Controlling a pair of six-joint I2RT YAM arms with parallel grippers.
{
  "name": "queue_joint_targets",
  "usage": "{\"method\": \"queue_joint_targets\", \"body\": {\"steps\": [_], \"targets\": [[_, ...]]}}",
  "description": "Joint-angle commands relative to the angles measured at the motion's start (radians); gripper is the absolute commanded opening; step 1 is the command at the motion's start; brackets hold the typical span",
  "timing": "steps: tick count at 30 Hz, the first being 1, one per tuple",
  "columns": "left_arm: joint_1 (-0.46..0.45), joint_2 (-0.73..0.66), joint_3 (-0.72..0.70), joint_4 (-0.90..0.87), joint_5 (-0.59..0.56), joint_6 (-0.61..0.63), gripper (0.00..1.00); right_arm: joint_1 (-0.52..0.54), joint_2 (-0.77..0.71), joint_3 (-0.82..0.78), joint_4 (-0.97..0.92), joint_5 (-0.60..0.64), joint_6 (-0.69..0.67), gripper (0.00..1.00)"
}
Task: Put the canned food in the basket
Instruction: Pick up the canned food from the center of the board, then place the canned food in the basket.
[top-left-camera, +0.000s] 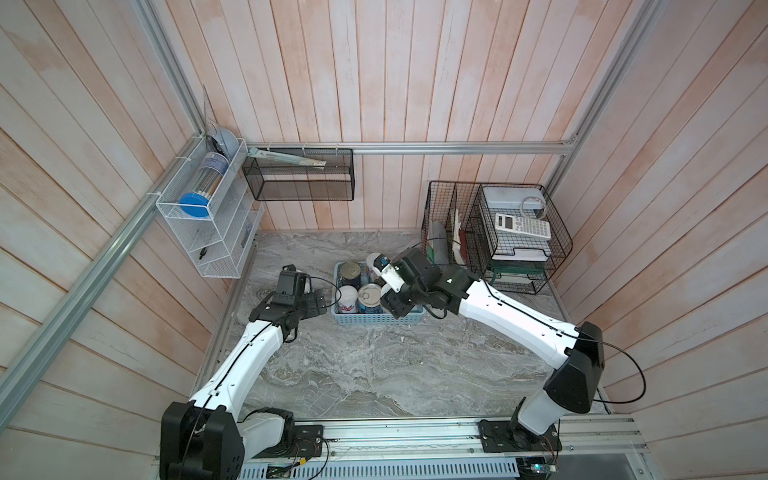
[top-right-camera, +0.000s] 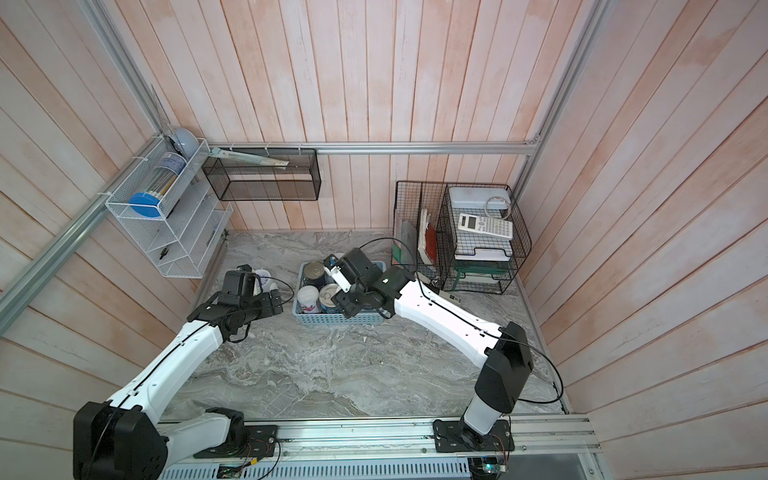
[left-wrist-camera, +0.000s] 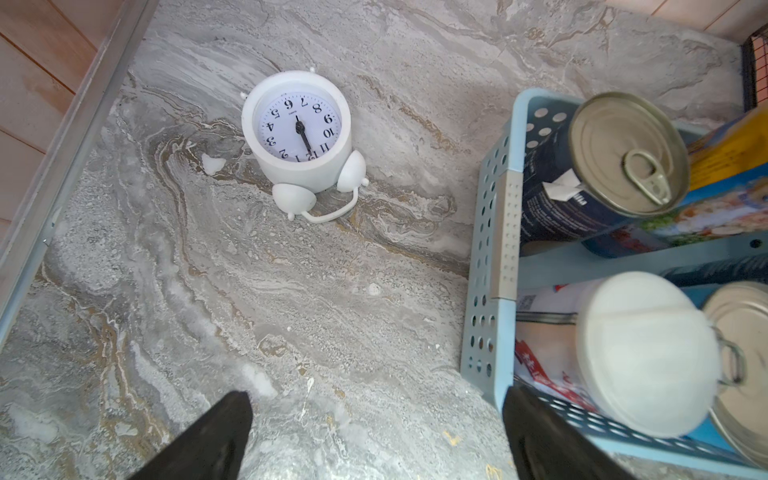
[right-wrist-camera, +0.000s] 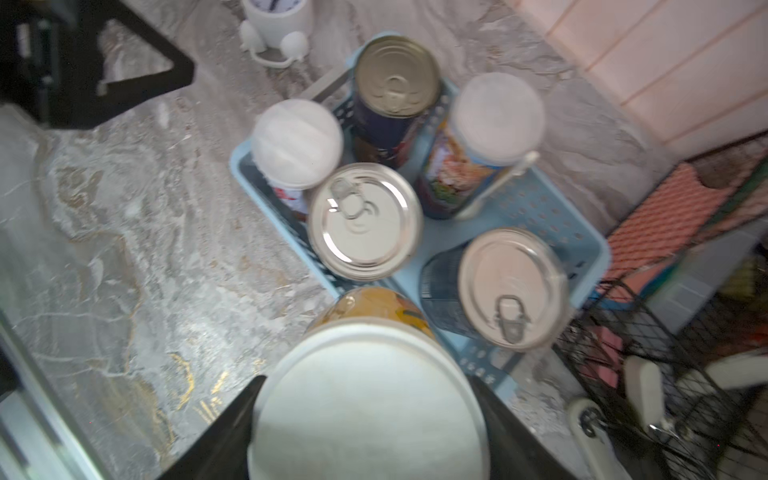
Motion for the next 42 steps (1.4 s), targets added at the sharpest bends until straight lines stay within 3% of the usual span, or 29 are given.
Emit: {"method": "queue_joint_targets", "body": {"steps": [1, 5, 19, 30, 42], "targets": [[0.007, 0.007, -0.014, -0.004, -0.007, -0.003, 1.0, -0.076, -0.013, 0.014, 0.08, 0.055, -0.011, 0.47], [0.007, 0.011, -0.014, -0.004, -0.003, -0.002, 1.0, -0.178, 0.071, 0.109, 0.104, 0.048, -0.003, 0.41], [0.007, 0.023, -0.015, 0.002, 0.012, 0.001, 1.0, -0.285, 0.341, 0.308, 0.179, 0.0, -0.041, 0.35], [0.007, 0.027, -0.016, 0.003, 0.014, 0.002, 1.0, -0.306, 0.373, 0.302, 0.233, -0.025, -0.045, 0.34], [0.01, 0.033, -0.014, 0.004, 0.018, 0.005, 1.0, -0.317, 0.431, 0.262, 0.235, -0.141, -0.041, 0.32]]}}
